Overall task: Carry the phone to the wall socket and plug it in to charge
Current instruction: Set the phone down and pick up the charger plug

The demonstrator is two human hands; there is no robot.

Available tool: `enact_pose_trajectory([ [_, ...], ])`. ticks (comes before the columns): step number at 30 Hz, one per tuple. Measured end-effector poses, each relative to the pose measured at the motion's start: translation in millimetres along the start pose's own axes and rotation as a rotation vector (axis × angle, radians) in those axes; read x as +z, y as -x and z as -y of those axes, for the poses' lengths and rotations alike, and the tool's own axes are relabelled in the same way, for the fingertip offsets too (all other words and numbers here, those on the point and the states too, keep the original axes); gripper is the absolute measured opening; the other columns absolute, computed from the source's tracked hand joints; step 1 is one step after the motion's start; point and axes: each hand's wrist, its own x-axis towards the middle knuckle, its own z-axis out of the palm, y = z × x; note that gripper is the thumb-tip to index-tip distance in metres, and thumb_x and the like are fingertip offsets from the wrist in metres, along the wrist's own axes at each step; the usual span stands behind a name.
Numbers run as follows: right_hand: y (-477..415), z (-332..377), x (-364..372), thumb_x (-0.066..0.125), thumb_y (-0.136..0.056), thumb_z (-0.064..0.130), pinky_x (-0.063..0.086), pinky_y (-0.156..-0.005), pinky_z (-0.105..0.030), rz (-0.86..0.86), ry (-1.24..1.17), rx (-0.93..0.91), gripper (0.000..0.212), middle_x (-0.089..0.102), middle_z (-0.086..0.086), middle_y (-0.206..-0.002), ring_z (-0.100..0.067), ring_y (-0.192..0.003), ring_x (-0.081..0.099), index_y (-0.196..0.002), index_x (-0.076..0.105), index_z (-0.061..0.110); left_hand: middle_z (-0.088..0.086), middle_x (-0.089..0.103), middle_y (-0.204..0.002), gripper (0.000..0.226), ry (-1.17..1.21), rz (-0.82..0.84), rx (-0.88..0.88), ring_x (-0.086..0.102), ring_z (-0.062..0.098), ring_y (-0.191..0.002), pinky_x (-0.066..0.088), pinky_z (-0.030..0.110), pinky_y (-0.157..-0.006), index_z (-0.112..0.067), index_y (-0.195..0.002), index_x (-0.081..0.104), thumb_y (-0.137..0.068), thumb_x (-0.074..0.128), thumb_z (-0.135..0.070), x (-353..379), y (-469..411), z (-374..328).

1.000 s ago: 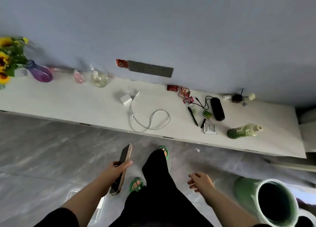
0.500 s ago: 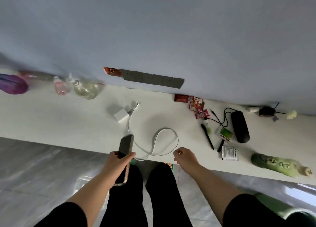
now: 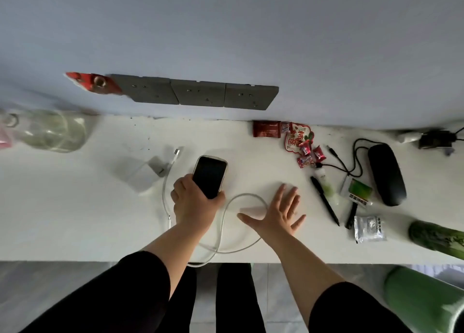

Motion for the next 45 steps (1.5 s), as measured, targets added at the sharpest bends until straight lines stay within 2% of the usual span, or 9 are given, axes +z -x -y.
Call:
enact_pose_trajectory([
  [6,-10.7,2.1,10.2,0.060,-0.032,0.089,-0.026,-0.103,-0.058,0.033,-0.006,0.034,0.155,-0.069,0.009,-0.122,-0.013,-0.113,-0.064,-0.119,-0.057,0.036,0.016,0.047,-0.132,0.089,-0.122,-0.179,0.041,0.044,0.037,-0.120,0.037,0.046,-0.099,-0.008,-0.133,0.041,-0.061,0.076,-0.048,27.2,-17.9,-12.5],
  [16,-7.8,5.6,7.2,0.060,-0.033,0.089,-0.024,-0.105,-0.060,0.064,-0.003,0.047,0.155,-0.067,0.007,-0.126,-0.013,-0.115,-0.063,-0.123,-0.055,0.036,0.017,0.051,-0.133,0.097,-0.144,-0.329,0.102,0.047,0.039,-0.120,0.038,0.049,-0.096,-0.006,-0.136,0.044,-0.060,0.078,-0.057,44.6,-17.1,-3.5],
  [21,-7.1,6.7,6.8,0.059,-0.033,0.090,-0.026,-0.104,-0.058,0.070,-0.001,0.037,0.155,-0.068,0.007,-0.124,-0.017,-0.115,-0.061,-0.123,-0.055,0.036,0.015,0.049,-0.136,0.099,-0.135,-0.303,0.102,0.044,0.037,-0.124,0.036,0.047,-0.099,-0.010,-0.139,0.039,-0.062,0.076,-0.060,42.8,-17.0,-1.1],
  [25,-2.8,8.8,4.4,0.061,-0.036,0.089,-0.024,-0.105,-0.059,0.081,0.016,0.033,0.153,-0.068,0.007,-0.122,-0.018,-0.119,-0.058,-0.121,-0.056,0.036,0.014,0.040,-0.147,0.104,-0.150,-0.191,0.192,0.036,0.035,-0.132,0.029,0.047,-0.108,-0.013,-0.148,0.027,-0.068,0.071,-0.062,23.4,-10.8,6.4],
  [31,19.6,31.4,-7.6,0.067,-0.044,0.083,-0.006,-0.111,-0.066,0.010,0.057,0.031,0.155,-0.043,-0.011,-0.151,-0.028,-0.141,-0.034,-0.138,-0.040,0.022,0.011,0.032,-0.153,0.085,-0.158,-0.275,0.340,0.027,0.031,-0.141,0.026,0.046,-0.112,-0.019,-0.150,0.027,-0.081,0.066,-0.049,-61.5,-28.5,40.6],
  [35,17.3,21.9,-15.7,0.073,-0.048,0.076,0.001,-0.113,-0.065,0.001,0.067,0.093,0.155,-0.039,-0.012,-0.152,-0.031,-0.143,-0.031,-0.144,-0.033,0.016,0.010,0.030,-0.156,0.092,-0.198,-0.109,0.181,0.025,0.030,-0.143,0.026,0.045,-0.112,-0.014,-0.152,0.019,-0.081,0.071,-0.039,-75.6,-47.6,60.0],
  [37,20.4,13.7,-15.9,0.075,-0.049,0.074,0.003,-0.114,-0.064,-0.017,0.076,0.112,0.154,-0.038,-0.012,-0.153,-0.030,-0.143,-0.029,-0.145,-0.032,0.016,0.011,0.039,-0.150,0.088,-0.195,-0.030,0.146,0.032,0.032,-0.139,0.033,0.045,-0.107,-0.012,-0.151,0.023,-0.081,0.072,-0.033,-75.1,-50.6,62.1],
  [41,15.0,18.3,-10.4,0.074,-0.052,0.073,0.000,-0.116,-0.060,-0.016,0.083,0.076,0.151,-0.037,-0.011,-0.154,-0.029,-0.144,-0.028,-0.145,-0.031,0.017,0.016,0.051,-0.134,0.061,-0.212,-0.077,0.143,0.043,0.037,-0.125,0.041,0.047,-0.095,-0.009,-0.139,0.042,-0.084,0.067,-0.017,-83.8,-60.1,64.2],
  [45,13.4,27.9,-3.3,0.070,-0.059,0.072,-0.001,-0.115,-0.062,-0.017,0.168,-0.055,0.141,-0.038,-0.006,-0.154,-0.026,-0.144,-0.028,-0.145,-0.030,0.025,0.021,0.056,-0.126,0.059,-0.171,-0.061,0.092,0.049,0.039,-0.119,0.044,0.046,-0.094,-0.008,-0.135,0.048,-0.083,0.068,-0.027,-91.7,-61.3,67.2],
])
